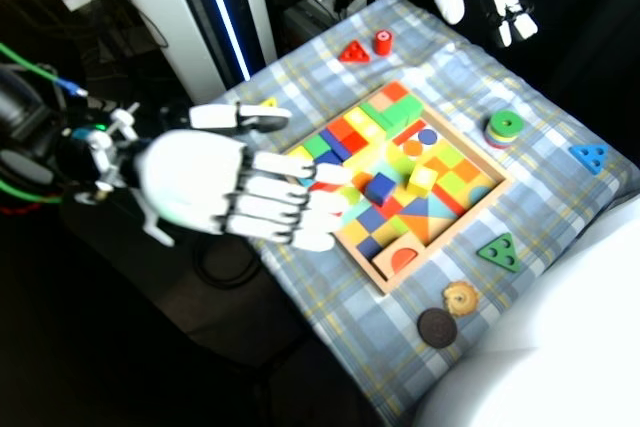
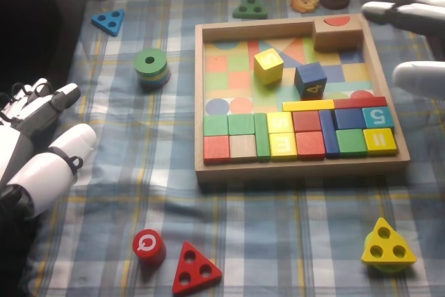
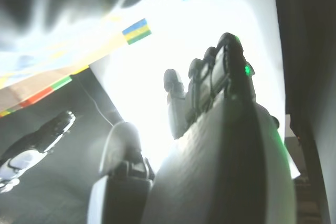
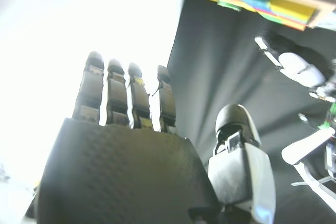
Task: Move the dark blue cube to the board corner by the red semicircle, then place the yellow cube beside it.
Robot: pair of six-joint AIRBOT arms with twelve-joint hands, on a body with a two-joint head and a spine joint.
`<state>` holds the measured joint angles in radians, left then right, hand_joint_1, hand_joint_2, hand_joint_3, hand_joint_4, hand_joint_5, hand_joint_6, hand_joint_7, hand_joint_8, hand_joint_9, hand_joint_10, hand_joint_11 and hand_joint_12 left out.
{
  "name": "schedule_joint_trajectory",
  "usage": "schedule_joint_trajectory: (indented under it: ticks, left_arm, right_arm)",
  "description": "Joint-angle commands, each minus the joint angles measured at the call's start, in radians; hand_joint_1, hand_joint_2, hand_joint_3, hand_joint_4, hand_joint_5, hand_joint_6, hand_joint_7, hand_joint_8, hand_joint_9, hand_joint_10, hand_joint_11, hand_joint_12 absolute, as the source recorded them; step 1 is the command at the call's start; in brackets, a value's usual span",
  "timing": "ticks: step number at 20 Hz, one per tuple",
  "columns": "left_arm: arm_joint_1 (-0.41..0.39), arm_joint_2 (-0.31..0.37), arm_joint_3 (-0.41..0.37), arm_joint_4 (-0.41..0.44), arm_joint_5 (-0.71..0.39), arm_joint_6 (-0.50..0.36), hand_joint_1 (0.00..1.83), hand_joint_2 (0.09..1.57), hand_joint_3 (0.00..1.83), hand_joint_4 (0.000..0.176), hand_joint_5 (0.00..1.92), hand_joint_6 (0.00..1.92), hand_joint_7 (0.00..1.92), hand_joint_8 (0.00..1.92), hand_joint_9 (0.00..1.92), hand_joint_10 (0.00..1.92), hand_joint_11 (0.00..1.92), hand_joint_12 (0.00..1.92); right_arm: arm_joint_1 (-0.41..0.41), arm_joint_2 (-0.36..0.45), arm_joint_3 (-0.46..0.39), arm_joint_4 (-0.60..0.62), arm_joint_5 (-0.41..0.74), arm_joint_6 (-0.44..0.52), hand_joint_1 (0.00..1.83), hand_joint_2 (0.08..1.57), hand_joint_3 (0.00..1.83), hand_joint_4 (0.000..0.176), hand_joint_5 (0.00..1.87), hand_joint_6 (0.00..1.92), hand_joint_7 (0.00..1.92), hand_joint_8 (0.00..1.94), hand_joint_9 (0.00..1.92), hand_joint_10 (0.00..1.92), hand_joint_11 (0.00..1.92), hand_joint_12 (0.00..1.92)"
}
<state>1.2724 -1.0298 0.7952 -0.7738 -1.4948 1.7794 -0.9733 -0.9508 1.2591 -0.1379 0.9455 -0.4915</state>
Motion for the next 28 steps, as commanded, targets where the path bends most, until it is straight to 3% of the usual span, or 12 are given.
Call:
schedule_joint_trajectory:
  ticks: [1, 5, 6, 8, 10, 11, 15, 16, 17, 23, 26, 28]
  left_arm:
    - [-0.010, 0.006, -0.001, 0.044, -0.115, -0.004, 0.10, 1.38, 0.00, 0.061, 0.33, 0.00, 0.08, 0.00, 0.00, 0.00, 0.00, 0.00]
    - [-0.010, 0.005, 0.001, 0.042, -0.111, -0.004, 0.17, 1.40, 0.00, 0.000, 0.44, 0.03, 0.12, 0.01, 0.00, 0.00, 0.00, 0.00]
    - [-0.010, 0.005, 0.001, 0.042, -0.112, -0.004, 0.19, 1.40, 0.00, 0.000, 0.44, 0.03, 0.12, 0.00, 0.00, 0.00, 0.00, 0.00]
    - [-0.010, 0.005, 0.001, 0.042, -0.112, -0.004, 0.07, 1.42, 0.01, 0.000, 0.46, 0.02, 0.12, 0.00, 0.00, 0.00, 0.00, 0.00]
    - [-0.010, 0.004, 0.002, 0.042, -0.111, -0.004, 0.01, 1.44, 0.01, 0.000, 0.48, 0.02, 0.12, 0.00, 0.00, 0.00, 0.00, 0.00]
    - [-0.010, 0.004, 0.003, 0.042, -0.110, -0.004, 0.00, 1.43, 0.01, 0.019, 0.49, 0.02, 0.11, 0.00, 0.00, 0.00, 0.00, 0.00]
    - [-0.010, 0.003, 0.003, 0.042, -0.108, -0.005, 0.00, 1.41, 0.00, 0.045, 0.51, 0.02, 0.09, 0.00, 0.00, 0.00, 0.00, 0.00]
    - [-0.010, 0.003, 0.003, 0.042, -0.107, -0.005, 0.00, 1.41, 0.00, 0.037, 0.51, 0.03, 0.08, 0.00, 0.00, 0.00, 0.00, 0.00]
    - [-0.010, 0.003, 0.003, 0.042, -0.107, -0.005, 0.00, 1.41, 0.00, 0.052, 0.52, 0.02, 0.08, 0.00, 0.00, 0.00, 0.00, 0.00]
    - [-0.010, 0.003, 0.003, 0.042, -0.104, -0.005, 0.10, 1.40, 0.00, 0.064, 0.55, 0.01, 0.08, 0.00, 0.00, 0.00, 0.00, 0.00]
    - [-0.010, 0.003, 0.004, 0.042, -0.102, -0.005, 0.04, 1.41, 0.00, 0.077, 0.53, 0.00, 0.05, 0.00, 0.00, 0.00, 0.00, 0.00]
    - [-0.010, 0.003, 0.003, 0.042, -0.100, -0.005, 0.06, 1.41, 0.00, 0.077, 0.54, 0.00, 0.07, 0.00, 0.00, 0.00, 0.00, 0.00]
  right_arm:
    - [0.029, -0.002, 0.017, -0.016, 0.033, 0.033, 0.06, 1.32, 0.02, 0.014, 0.29, 0.01, 0.16, 0.01, 0.02, 0.00, 0.00, 0.00]
    - [0.134, -0.059, 0.129, -0.233, -0.077, 0.243, 0.31, 1.11, 0.00, 0.024, 0.27, 0.00, 0.14, 0.00, 0.02, 0.00, 0.01, 0.00]
    - [0.163, -0.074, 0.146, -0.291, -0.105, 0.274, 0.28, 1.10, 0.00, 0.033, 0.27, 0.00, 0.12, 0.00, 0.02, 0.00, 0.02, 0.01]
    - [0.220, -0.100, 0.161, -0.407, -0.169, 0.289, 0.08, 1.10, 0.00, 0.006, 0.27, 0.00, 0.11, 0.00, 0.00, 0.00, 0.00, 0.00]
    - [0.251, -0.118, 0.168, -0.466, -0.193, 0.297, 0.00, 1.09, 0.00, 0.000, 0.36, 0.01, 0.10, 0.00, 0.00, 0.00, 0.00, 0.00]
    - [0.261, -0.125, 0.171, -0.482, -0.199, 0.300, 0.00, 1.05, 0.00, 0.000, 0.46, 0.01, 0.07, 0.00, 0.00, 0.00, 0.00, 0.00]
    - [0.289, -0.142, 0.182, -0.529, -0.216, 0.307, 0.00, 0.98, 0.00, 0.000, 0.55, 0.01, 0.01, 0.00, 0.00, 0.00, 0.00, 0.00]
    - [0.291, -0.146, 0.182, -0.543, -0.221, 0.310, 0.00, 0.98, 0.00, 0.000, 0.57, 0.02, 0.00, 0.00, 0.00, 0.00, 0.00, 0.00]
    - [0.291, -0.148, 0.182, -0.548, -0.224, 0.310, 0.00, 1.00, 0.00, 0.000, 0.54, 0.00, 0.00, 0.00, 0.00, 0.00, 0.00, 0.00]
    - [0.291, -0.173, 0.193, -0.585, -0.234, 0.328, 0.00, 1.01, 0.00, 0.000, 0.53, 0.01, 0.00, 0.00, 0.00, 0.00, 0.00, 0.00]
    - [0.291, -0.173, 0.196, -0.592, -0.234, 0.332, 0.00, 1.00, 0.00, 0.000, 0.53, 0.01, 0.00, 0.00, 0.00, 0.00, 0.00, 0.00]
    - [0.292, -0.173, 0.197, -0.596, -0.234, 0.332, 0.00, 0.98, 0.00, 0.000, 0.53, 0.00, 0.00, 0.00, 0.00, 0.00, 0.00, 0.00]
